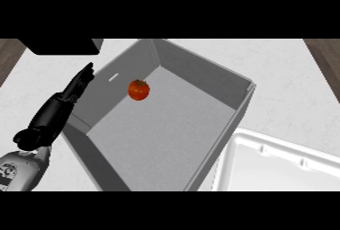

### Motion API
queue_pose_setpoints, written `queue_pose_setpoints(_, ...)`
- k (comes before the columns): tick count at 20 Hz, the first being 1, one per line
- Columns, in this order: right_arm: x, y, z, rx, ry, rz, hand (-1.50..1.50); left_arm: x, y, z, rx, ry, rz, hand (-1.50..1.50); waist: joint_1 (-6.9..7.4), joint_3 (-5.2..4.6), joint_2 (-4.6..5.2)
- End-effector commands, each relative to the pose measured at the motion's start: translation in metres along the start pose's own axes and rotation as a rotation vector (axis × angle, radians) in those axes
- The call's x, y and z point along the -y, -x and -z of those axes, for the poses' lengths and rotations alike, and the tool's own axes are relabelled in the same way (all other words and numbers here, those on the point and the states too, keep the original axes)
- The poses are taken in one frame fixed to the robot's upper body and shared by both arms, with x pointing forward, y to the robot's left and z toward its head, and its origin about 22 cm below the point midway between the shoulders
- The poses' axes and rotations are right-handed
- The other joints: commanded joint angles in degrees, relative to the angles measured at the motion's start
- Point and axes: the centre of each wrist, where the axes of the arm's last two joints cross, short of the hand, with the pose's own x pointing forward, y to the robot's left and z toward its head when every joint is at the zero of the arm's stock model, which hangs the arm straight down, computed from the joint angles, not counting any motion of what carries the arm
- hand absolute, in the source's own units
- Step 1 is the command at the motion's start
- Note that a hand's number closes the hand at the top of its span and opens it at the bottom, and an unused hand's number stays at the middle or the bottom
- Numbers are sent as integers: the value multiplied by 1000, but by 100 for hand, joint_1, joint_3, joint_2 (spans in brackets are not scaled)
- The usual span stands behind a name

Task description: Pick the tomato from the tray and place it in the cardboard box

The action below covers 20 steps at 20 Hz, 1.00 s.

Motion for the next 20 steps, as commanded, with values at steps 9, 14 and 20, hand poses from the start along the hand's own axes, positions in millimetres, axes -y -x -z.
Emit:
queue_pose_setpoints(9,-22,-69,36,-125,-273,-192,-150,9,15,-16,-23,5,-6,0,-41,-37,16)
queue_pose_setpoints(14,-48,-76,38,-163,-306,-175,-150,-3,15,5,-39,-18,4,0,-47,-33,29)
queue_pose_setpoints(20,-74,-85,44,-195,-323,-201,-150,-9,17,-6,-28,-9,-15,0,-26,-31,25)
